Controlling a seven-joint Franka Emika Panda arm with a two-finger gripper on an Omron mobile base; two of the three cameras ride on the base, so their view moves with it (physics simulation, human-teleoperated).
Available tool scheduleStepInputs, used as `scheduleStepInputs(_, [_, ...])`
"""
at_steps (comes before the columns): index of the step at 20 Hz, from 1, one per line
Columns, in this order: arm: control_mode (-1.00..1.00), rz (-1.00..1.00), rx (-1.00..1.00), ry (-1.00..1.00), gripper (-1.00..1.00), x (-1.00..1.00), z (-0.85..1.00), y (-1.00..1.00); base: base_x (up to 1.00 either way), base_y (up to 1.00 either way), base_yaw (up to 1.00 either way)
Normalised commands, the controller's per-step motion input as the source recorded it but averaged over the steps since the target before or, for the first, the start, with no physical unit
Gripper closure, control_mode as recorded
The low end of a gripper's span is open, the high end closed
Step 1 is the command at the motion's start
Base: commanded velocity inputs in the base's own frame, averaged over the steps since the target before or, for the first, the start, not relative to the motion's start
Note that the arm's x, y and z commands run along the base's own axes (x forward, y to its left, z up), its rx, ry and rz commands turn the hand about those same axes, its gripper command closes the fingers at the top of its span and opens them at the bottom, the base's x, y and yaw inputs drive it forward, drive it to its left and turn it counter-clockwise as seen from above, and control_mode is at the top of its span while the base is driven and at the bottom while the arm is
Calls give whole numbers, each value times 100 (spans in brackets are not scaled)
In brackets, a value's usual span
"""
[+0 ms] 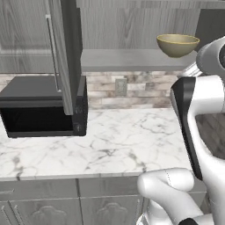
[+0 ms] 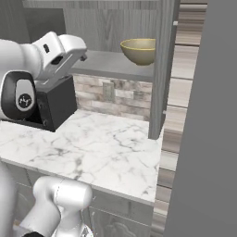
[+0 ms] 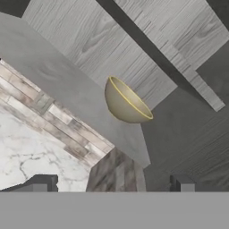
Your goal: Move the bowls from the cabinet to the plates on the dining table.
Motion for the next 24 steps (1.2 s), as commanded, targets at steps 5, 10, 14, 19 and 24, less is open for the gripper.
scheduleStepInputs(5, [-100,0,0,0,-100,33,0,-7,0,0,0])
scheduleStepInputs(10, [-100,0,0,0,-100,30,0,-11,0,0,0])
scheduleStepInputs(14, [-100,0,-1,0,-100,27,0,-12,0,0,0])
scheduleStepInputs(19, [-100,0,-1,1,-100,29,-3,-7,0,0,0])
scheduleStepInputs(24, [-100,0,0,4,-100,33,-4,-3,0,0,0])
